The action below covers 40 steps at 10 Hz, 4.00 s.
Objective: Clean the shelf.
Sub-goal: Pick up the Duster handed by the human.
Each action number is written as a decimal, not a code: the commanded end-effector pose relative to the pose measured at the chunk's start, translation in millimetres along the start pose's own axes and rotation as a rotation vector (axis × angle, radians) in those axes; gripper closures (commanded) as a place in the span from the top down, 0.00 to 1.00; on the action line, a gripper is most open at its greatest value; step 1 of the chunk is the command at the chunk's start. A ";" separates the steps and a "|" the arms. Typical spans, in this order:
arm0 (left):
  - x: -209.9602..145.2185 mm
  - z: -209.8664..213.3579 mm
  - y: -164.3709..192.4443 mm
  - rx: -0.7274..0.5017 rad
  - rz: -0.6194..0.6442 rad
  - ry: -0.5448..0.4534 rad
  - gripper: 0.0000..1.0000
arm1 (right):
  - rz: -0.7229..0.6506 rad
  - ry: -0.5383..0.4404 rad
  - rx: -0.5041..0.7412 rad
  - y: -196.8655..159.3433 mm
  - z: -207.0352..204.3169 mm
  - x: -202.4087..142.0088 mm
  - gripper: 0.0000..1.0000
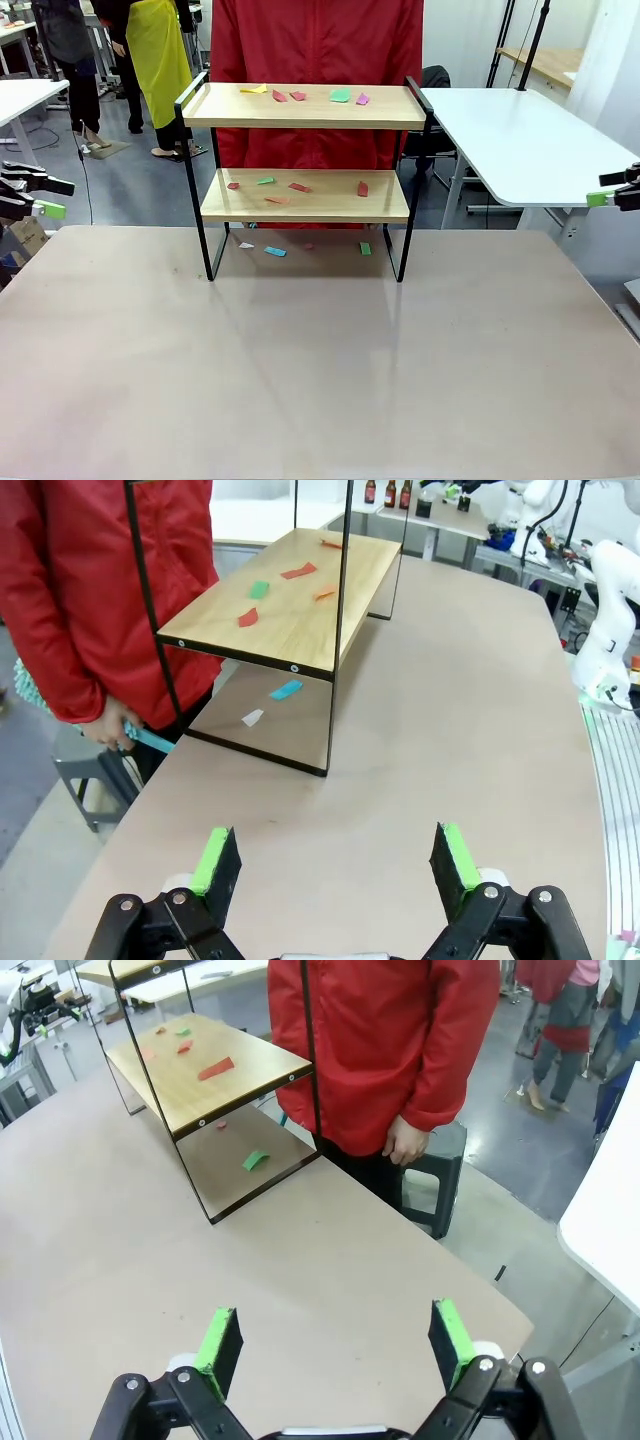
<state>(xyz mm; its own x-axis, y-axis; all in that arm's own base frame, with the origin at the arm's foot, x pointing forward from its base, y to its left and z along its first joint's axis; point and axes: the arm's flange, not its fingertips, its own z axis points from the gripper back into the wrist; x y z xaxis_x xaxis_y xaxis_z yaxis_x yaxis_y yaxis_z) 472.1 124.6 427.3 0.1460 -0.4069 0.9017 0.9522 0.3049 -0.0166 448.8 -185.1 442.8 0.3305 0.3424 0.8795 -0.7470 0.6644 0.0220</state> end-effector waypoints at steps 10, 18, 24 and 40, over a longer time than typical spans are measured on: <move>-64.6 -3.8 102.3 -0.204 -0.088 -0.272 1.00 | 0.052 -0.223 0.125 -94.0 -32.1 -31.6 1.00; -77.7 0.5 115.2 -0.259 -0.164 -0.379 1.00 | 0.029 -0.316 0.128 -108.2 -21.0 -25.4 1.00; -80.2 -0.4 111.1 -0.253 -0.141 -0.356 1.00 | 0.042 -0.316 0.117 -106.8 -21.8 -33.7 1.00; -80.2 -0.4 111.1 -0.253 -0.141 -0.356 1.00 | 0.042 -0.316 0.117 -106.8 -21.8 -33.7 1.00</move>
<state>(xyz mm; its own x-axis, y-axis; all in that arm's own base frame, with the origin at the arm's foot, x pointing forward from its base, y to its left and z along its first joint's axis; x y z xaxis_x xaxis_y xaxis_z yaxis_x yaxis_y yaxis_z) 566.9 191.8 351.7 -0.0477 -0.0929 0.9945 0.9981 0.0340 0.0511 528.8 -257.3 393.4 0.1089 0.1373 0.9845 -0.8288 0.5594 0.0137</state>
